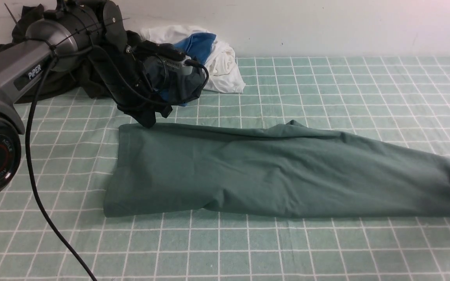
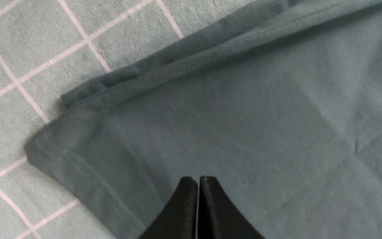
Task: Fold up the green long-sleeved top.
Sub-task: Use the right arm to clamp the right edge of the fabric, then use the right arm to drag the right edge of the fabric to the left and folds it over the left edge
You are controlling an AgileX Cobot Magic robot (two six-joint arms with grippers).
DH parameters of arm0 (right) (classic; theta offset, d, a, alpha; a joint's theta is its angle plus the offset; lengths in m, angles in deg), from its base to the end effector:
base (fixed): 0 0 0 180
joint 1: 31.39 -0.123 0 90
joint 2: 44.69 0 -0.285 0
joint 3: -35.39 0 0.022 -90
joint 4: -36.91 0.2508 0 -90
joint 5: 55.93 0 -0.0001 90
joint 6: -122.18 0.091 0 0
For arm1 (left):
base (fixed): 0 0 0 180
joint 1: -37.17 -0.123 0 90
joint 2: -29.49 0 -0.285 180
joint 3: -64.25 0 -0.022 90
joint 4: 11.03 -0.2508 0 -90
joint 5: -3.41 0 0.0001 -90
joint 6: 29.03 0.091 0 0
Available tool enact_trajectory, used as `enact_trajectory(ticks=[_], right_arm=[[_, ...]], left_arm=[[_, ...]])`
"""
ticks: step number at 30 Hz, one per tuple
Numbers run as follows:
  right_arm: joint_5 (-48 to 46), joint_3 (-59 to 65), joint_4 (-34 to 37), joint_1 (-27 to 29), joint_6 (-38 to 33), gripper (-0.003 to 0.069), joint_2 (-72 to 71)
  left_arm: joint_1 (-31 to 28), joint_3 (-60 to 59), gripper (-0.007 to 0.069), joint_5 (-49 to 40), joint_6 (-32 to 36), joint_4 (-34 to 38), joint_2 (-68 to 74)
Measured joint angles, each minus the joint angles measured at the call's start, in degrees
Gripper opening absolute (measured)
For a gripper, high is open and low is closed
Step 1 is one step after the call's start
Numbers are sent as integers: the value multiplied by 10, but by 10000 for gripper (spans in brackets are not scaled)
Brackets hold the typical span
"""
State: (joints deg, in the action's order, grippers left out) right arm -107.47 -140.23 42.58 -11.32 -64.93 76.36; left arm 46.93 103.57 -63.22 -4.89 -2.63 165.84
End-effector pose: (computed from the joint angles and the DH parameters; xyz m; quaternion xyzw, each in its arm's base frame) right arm 0.3490 -0.1200 0.1491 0.1422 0.9887 0.0322 0.0350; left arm 0.4744 -0.0940 0.2244 0.2694 0.9499 -0.0524 0.1495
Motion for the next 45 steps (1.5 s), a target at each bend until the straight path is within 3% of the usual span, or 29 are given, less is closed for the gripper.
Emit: enact_trajectory(ticks=[2, 5, 7, 8, 9, 14, 18, 19, 23, 24, 27, 31, 35, 41, 42, 45], right_arm=[[3, 0, 0, -6, -5, 369, 0], [3, 0, 3, -12, -26, 188, -2], [3, 0, 1, -12, -29, 122, -5], [3, 0, -8, -12, -30, 52, -18], [2, -1, -16, -12, -30, 44, -29], [-20, -31, -40, -23, -29, 44, -107], [-40, -100, -4, -118, -60, 44, -197], [-40, -100, -4, -118, -60, 44, -197], [-28, -170, 97, -295, -139, 44, -207], [-25, -172, 101, -311, -142, 44, -206], [44, -192, 171, -438, -205, 44, -159], [146, -195, 232, -540, -269, 44, -85], [256, -195, 280, -600, -319, 54, -4], [310, -195, 347, -633, -373, 200, 46], [311, -195, 364, -635, -379, 293, 44], [287, -196, 378, -631, -384, 414, 23]], left_arm=[[0, 0, -3, -11, 6, -1, -1], [0, 0, -3, -23, 12, -5, -19], [0, 0, -3, -26, 12, -8, -31], [0, 0, -3, -28, 12, -16, -57], [0, 0, -3, -31, 12, -22, -72], [0, 0, -3, -40, 3, -58, -156], [0, 1, -3, -44, -33, -99, -261], [0, 1, -3, -44, -33, -99, -261], [0, 1, -3, -54, -63, -117, -350], [0, 1, -3, -54, -64, -117, -357], [-1, 1, -3, -56, -74, -119, -409], [-1, -8, -3, -57, -94, -119, -462], [-1, -63, -3, -58, -111, -121, -532], [-1, -202, -3, -59, -120, -126, -629], [-1, -246, -3, -59, -122, -131, -655], [-1, -332, -3, -59, -134, -140, -717]])
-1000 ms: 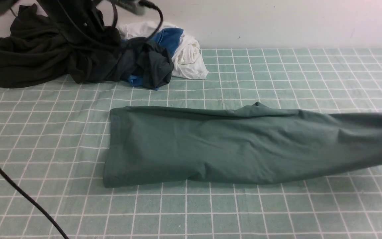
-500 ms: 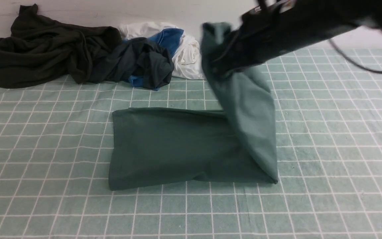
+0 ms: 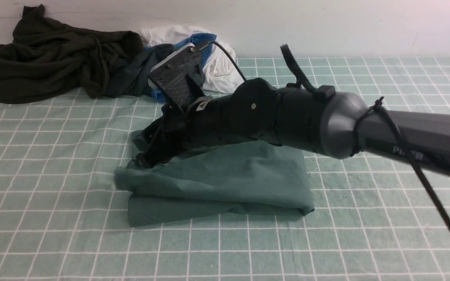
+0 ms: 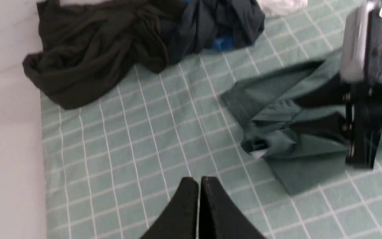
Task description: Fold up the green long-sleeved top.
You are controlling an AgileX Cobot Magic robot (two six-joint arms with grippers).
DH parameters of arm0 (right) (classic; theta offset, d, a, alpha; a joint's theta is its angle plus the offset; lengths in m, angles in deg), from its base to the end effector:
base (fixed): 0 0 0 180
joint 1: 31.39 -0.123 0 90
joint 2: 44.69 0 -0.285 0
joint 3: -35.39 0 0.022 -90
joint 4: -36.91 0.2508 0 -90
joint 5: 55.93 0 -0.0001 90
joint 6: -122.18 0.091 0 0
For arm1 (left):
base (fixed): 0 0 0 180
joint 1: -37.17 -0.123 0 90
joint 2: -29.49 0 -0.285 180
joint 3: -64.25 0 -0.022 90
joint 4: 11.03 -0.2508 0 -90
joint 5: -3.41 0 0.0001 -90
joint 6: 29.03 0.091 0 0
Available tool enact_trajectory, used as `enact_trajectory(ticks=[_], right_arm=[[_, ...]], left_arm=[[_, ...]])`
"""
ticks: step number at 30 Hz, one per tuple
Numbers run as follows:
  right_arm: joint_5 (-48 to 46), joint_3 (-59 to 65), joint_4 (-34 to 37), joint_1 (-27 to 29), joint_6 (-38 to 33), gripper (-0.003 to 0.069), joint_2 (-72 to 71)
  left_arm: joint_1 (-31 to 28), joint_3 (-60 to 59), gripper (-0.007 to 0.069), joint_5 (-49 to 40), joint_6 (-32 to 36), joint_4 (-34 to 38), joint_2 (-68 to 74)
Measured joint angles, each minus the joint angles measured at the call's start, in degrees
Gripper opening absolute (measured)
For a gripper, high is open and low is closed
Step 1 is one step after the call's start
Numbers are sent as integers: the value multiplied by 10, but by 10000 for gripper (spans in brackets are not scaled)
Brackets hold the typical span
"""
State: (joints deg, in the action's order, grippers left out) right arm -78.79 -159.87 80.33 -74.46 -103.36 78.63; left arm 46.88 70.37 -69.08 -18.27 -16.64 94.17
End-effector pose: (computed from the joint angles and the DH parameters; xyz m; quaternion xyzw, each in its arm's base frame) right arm 0.3293 0.3412 0.2539 -0.4111 0.7797 0.2639 0.3916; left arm 0.1483 -0.0168 0.4707 0.1557 0.8956 0.0524 0.4133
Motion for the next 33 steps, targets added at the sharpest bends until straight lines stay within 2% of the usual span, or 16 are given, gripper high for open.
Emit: enact_trajectory(ticks=[3, 6, 10, 12, 14, 15, 17, 21, 29, 33], right_arm=[[-77, 0, 1, 18, 2, 488, -52], [-175, -1, -7, 54, 40, 476, -120], [-295, -4, -38, 107, 98, 355, -197], [-369, -4, -65, 137, 118, 232, -235], [-406, -3, -77, 151, 123, 177, -249], [-438, 3, -85, 166, 126, 89, -269], [-456, 20, -89, 183, 128, 31, -300], [-434, 107, -90, 211, 128, -8, -394], [-207, 340, -97, 226, 128, -11, -661], [-148, 408, -99, 226, 128, -11, -744]], left_arm=[[0, -119, -3, 7, -35, -17, -92], [0, -228, -3, 41, -76, -32, -185], [0, -368, -3, 106, -120, -50, -308], [0, -436, -3, 141, -134, -52, -365], [0, -463, -3, 160, -137, -52, -397], [0, -499, -3, 179, -139, -52, -431], [0, -530, -3, 198, -139, -52, -471], [0, -569, -3, 201, -139, -54, -524], [0, -576, -3, 205, -139, -54, -544], [0, -576, -3, 205, -139, -55, -544]])
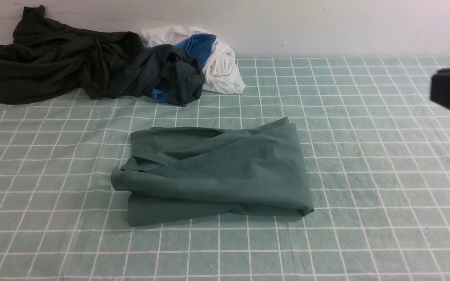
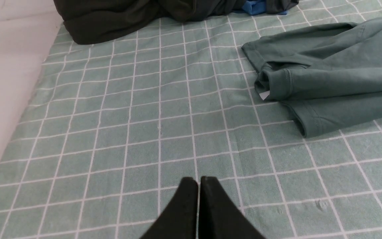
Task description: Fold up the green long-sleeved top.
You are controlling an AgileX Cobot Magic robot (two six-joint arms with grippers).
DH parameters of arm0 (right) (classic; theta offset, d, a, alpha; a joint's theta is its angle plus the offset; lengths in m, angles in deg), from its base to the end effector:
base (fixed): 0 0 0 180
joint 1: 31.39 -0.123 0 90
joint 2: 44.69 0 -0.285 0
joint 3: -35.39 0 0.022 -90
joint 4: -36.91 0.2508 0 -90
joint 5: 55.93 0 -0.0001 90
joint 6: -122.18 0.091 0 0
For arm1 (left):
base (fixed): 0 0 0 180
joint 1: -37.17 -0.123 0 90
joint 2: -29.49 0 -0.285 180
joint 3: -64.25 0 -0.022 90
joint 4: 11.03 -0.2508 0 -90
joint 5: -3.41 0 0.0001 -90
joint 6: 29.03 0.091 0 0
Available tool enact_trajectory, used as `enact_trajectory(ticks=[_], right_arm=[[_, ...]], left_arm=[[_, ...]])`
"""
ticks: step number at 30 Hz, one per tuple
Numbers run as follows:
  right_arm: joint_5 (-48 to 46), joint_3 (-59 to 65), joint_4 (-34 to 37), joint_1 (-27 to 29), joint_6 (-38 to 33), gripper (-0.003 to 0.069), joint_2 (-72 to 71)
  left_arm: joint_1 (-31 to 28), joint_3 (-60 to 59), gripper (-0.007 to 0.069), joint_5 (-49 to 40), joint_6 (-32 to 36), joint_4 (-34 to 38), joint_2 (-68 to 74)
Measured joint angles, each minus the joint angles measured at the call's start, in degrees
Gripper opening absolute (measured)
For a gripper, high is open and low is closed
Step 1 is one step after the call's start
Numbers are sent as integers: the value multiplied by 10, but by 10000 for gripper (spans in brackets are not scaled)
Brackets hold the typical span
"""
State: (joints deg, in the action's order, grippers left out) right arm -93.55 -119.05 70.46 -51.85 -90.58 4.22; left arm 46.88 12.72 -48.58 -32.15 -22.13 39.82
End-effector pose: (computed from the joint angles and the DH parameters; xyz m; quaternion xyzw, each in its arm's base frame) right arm 0.1113 0.0743 0.4008 -0.2742 0.7509 0.2150 0.5610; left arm 0.0151 0.0114 0.2761 0.0562 0.8322 0.0351 0.5505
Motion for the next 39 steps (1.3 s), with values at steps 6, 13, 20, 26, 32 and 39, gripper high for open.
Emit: enact_trajectory(ticks=[6, 13, 20, 26, 32, 39], right_arm=[[4, 71, 0, 0, 0, -11, -113], [-28, 83, -10, 1, 0, -12, -152], [0, 91, -95, 1, 38, -12, -158], [119, 192, -176, 31, 197, -12, -184], [264, 360, -247, 104, 323, -12, -288], [244, 528, -341, 216, 433, -13, -413]], left_arm=[[0, 0, -3, 0, 0, 0, 0], [0, 0, -3, 0, 0, 0, 0], [0, 0, -3, 0, 0, 0, 0], [0, 0, -3, 1, 0, 0, 0], [0, 0, -3, 2, 0, 0, 0], [0, 0, -3, 3, 0, 0, 0]])
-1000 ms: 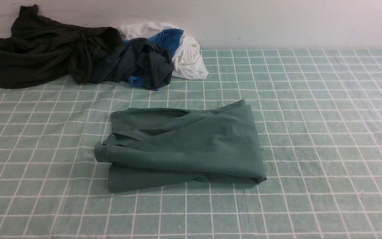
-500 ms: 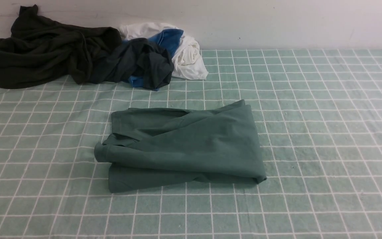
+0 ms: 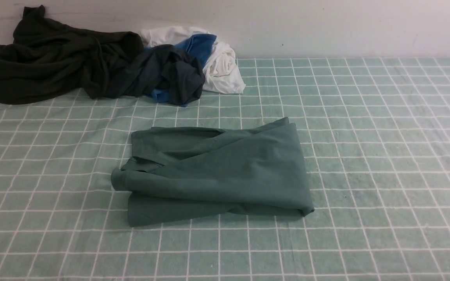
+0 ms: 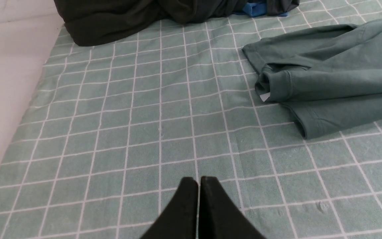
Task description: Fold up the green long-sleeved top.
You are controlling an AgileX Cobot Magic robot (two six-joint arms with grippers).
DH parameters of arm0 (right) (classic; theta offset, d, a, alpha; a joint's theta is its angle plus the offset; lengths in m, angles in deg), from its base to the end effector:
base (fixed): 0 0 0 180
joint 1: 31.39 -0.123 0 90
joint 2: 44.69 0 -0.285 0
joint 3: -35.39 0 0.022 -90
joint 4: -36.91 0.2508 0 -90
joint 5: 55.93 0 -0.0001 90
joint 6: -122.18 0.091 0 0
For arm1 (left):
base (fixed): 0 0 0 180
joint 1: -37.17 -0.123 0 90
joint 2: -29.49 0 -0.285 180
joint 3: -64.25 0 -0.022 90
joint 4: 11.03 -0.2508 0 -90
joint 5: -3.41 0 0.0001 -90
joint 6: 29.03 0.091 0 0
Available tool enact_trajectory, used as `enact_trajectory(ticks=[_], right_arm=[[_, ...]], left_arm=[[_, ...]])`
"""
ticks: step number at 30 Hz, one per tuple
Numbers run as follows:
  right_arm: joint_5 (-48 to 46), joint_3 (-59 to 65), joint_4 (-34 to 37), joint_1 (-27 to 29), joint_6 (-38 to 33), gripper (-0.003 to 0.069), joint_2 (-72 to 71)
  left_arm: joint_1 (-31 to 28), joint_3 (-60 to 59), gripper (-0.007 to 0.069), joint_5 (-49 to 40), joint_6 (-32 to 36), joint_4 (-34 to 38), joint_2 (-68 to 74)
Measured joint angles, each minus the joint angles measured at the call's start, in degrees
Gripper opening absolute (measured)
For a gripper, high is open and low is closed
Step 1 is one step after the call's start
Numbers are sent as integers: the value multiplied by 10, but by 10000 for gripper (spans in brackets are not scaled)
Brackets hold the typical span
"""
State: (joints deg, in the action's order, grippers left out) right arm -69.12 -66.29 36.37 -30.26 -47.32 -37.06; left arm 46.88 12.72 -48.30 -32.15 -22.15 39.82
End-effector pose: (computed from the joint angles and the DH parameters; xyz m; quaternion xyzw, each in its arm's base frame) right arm 0.0560 -0.0013 0.1859 0.0743 0.7576 0.0492 0.6467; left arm 0.0153 0.0114 0.2765 0.0564 0.8308 0.0350 0.5526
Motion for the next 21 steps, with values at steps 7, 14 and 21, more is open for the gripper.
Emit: enact_trajectory(ticks=[7, 14, 21], right_arm=[[-68, 3, -17, 19, 15, -13, -5], [-71, 3, -18, 19, 16, -13, -5], [-71, 3, -18, 19, 16, -13, -5]], left_arm=[[0, 0, -3, 4, 0, -1, -1], [0, 0, -3, 4, 0, -1, -1], [0, 0, -3, 4, 0, -1, -1]])
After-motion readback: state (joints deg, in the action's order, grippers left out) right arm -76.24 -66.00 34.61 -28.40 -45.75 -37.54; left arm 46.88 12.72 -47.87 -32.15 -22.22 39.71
